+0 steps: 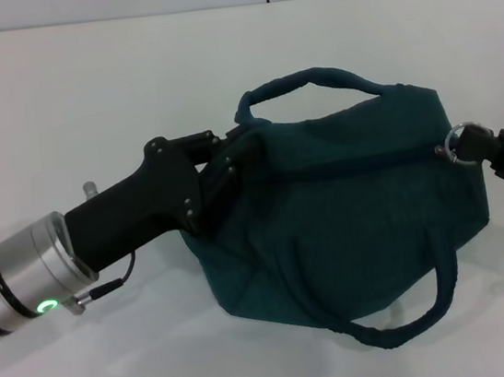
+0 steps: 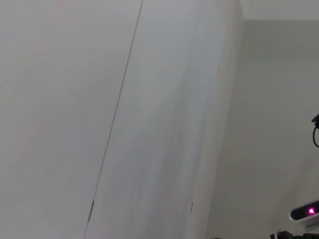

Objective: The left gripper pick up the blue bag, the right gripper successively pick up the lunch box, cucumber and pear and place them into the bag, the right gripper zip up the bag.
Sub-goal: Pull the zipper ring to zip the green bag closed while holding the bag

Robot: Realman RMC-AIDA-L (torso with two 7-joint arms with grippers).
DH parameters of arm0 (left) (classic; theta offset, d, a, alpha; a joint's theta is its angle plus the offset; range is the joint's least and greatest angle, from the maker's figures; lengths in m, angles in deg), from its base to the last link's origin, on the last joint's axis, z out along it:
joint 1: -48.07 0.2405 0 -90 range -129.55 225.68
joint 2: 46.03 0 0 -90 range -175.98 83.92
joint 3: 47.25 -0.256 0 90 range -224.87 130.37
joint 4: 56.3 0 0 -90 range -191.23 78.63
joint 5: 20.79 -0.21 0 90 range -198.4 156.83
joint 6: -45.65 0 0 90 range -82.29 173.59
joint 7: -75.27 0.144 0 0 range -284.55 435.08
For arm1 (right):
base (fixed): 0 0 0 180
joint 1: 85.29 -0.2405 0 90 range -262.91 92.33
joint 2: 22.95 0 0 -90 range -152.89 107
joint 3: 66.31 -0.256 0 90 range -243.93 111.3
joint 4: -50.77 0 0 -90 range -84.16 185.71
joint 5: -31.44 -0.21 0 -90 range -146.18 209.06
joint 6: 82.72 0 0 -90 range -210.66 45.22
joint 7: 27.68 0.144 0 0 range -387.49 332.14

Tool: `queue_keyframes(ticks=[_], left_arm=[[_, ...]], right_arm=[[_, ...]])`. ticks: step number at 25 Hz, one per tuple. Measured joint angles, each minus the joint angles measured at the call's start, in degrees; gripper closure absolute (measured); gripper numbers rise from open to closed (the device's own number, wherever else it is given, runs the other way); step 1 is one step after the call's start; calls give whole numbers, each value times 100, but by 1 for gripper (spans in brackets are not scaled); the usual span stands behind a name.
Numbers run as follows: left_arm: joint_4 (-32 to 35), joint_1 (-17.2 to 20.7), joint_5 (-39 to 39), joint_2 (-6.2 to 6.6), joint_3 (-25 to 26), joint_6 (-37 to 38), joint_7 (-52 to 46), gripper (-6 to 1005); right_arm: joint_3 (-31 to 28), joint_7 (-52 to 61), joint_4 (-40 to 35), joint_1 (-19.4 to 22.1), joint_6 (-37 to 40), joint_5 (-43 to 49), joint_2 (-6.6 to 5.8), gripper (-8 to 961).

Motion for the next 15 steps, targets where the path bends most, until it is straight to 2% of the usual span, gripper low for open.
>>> queue_keyframes(ticks=[6,11,15], left_arm=[[297,16,1,78,2,-6,-5,868],[420,17,1,199,6,-44,3,914],[423,8,1,222,6,-193,3,924]], right_arm=[[-7,-3,-8,-81,74,-17,51,935],[-141,-3,4,-83,-204,-58,82,935],[-443,-3,64,87,-380,-56,82,935]])
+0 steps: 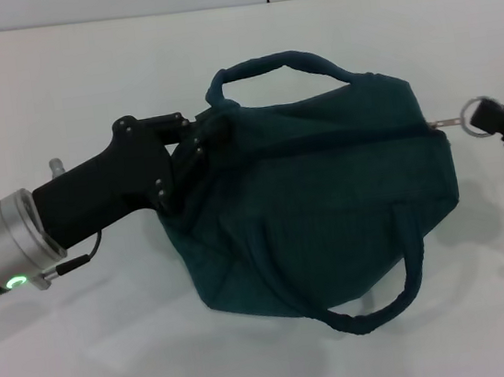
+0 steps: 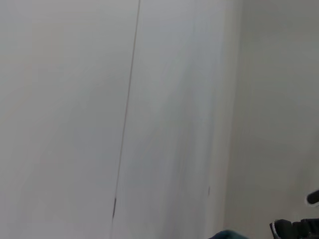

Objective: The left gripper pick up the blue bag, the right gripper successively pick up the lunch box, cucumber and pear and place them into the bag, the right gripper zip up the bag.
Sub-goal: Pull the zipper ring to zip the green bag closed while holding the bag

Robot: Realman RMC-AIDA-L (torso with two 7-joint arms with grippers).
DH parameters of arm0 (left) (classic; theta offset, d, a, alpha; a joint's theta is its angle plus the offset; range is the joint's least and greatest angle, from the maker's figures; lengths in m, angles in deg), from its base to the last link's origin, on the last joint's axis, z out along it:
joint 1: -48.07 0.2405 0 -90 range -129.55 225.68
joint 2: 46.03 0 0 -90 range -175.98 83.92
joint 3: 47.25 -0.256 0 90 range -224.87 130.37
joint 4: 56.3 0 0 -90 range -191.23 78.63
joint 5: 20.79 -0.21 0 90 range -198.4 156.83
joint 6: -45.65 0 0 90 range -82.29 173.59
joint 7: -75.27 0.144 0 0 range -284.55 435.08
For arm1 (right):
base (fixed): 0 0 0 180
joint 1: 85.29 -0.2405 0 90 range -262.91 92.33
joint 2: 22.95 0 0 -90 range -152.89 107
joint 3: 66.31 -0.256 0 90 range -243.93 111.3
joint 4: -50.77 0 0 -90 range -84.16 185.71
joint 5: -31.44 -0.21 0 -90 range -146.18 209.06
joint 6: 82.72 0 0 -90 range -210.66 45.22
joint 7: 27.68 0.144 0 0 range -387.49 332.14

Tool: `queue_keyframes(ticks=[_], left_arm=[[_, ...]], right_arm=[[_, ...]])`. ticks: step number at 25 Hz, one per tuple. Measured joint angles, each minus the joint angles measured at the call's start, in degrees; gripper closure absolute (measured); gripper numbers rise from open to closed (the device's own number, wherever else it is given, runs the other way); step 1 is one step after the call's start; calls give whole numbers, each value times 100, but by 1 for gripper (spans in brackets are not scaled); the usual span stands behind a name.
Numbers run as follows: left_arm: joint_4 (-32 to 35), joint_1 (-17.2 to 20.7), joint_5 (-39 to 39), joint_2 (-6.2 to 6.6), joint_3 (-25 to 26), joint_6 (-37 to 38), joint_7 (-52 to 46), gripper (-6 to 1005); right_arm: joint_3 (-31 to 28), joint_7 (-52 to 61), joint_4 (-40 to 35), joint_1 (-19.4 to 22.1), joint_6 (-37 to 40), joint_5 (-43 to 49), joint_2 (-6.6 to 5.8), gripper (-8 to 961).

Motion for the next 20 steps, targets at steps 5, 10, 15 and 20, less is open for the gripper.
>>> queue_keyframes(ticks=[5,10,15,20], left_arm=[[3,-5,2,1,0,-106,-1,924],[4,-19,4,4,7,-123,-3,925],[29,-1,8,9,19,-177,-4,925],[56,33,9,-3,124,-191,-5,924]], right_arm=[[-60,-4,5,103,-218,9,-2,935],[-3,-21,7,131,-581,43,-3,935],[-25,-143,41,153,-810,48,3,935],[-30,-220,63,158,-1052,44,12,935]])
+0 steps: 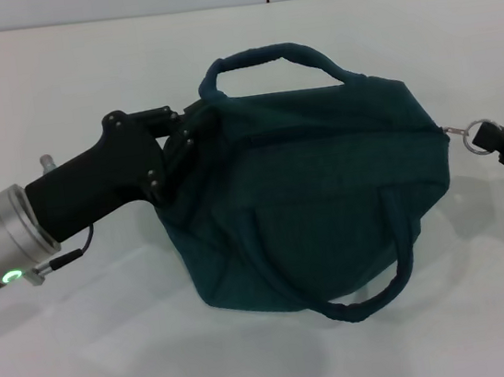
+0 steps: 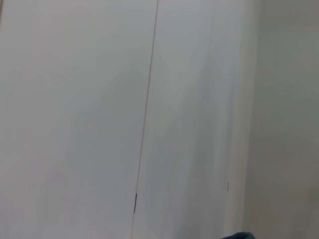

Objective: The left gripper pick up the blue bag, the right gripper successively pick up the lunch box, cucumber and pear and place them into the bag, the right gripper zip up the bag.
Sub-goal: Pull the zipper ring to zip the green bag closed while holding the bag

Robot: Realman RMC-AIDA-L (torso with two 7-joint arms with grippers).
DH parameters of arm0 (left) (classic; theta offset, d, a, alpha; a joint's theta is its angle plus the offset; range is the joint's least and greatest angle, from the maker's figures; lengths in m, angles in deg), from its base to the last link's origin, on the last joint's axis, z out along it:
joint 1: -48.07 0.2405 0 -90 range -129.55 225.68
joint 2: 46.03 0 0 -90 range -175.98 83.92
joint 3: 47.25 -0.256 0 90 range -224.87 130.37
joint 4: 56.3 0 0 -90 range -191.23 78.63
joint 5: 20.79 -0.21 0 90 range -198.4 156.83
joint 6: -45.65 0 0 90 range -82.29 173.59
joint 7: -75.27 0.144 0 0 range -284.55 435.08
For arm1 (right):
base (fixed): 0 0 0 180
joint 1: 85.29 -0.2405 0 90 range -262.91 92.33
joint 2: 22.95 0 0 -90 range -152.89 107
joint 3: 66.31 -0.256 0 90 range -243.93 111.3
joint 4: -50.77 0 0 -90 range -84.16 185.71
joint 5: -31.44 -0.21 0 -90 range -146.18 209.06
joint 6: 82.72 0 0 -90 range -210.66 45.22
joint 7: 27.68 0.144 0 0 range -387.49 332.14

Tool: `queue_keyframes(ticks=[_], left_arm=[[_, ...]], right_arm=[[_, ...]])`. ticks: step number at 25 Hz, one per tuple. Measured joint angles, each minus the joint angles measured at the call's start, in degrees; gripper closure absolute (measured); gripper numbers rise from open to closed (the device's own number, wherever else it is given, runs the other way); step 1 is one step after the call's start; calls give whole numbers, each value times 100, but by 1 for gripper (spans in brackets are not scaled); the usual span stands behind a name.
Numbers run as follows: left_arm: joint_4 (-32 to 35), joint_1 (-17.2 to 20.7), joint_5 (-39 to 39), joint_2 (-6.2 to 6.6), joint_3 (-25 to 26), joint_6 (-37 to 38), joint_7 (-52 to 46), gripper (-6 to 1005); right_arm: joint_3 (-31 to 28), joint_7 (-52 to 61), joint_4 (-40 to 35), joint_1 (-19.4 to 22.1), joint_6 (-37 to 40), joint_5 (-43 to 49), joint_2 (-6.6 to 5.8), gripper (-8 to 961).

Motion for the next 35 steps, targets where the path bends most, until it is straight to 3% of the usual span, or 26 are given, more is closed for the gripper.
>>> queue_keyframes(ticks=[19,35], left_arm=[[10,-23,1,-13,34,-1,0,924],[10,-9,2,-41,34,-6,0,931]], right_arm=[[198,-8,8,-157,-996,4,71,935],[605,7,13,-395,-1355,3,133,936]])
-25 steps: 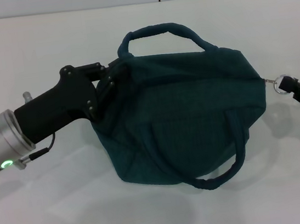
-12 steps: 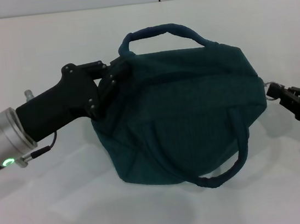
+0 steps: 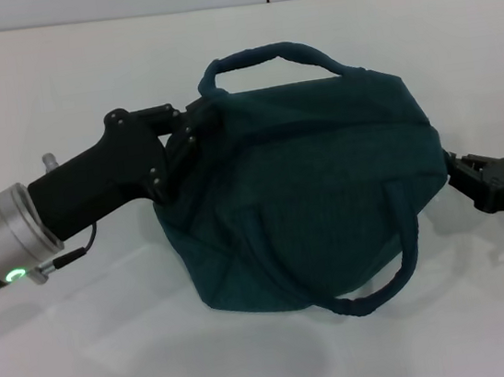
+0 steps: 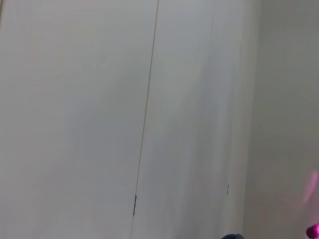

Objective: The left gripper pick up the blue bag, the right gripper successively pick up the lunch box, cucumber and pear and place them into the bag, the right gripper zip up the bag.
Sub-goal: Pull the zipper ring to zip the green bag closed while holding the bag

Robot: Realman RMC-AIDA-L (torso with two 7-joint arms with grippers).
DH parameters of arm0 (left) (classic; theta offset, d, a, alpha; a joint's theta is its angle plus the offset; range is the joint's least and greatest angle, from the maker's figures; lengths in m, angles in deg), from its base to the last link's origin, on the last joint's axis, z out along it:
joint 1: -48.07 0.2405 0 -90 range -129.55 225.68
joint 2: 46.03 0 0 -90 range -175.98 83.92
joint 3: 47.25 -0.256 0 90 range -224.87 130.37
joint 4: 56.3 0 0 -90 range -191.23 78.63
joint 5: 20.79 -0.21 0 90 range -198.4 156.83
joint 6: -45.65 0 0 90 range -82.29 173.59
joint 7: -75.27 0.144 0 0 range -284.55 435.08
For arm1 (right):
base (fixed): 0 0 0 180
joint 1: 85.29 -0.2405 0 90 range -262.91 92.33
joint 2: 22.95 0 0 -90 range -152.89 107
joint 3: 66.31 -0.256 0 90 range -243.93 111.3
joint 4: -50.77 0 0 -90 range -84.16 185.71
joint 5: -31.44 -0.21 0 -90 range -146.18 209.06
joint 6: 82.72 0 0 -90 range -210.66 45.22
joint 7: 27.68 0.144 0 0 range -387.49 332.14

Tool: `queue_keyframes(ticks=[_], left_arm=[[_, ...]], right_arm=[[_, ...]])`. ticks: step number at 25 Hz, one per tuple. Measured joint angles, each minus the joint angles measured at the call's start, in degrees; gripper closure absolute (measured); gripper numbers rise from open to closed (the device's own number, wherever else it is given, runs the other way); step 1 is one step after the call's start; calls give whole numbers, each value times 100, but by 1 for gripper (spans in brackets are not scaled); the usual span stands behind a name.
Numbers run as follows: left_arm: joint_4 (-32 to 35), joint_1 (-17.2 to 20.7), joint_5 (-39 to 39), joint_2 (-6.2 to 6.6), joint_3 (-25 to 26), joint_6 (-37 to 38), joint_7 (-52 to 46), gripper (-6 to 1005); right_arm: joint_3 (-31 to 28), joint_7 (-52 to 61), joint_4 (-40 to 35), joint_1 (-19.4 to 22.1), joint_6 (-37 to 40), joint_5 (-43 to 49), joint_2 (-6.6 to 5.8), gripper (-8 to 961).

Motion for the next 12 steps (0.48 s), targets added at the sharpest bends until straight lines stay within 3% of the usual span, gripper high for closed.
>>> queue_keyframes(ticks=[12], left_arm=[[-6,32,-1,-23,0,42,-71,925]], right_arm=[[34,15,0,87,90,-2,-28,919]])
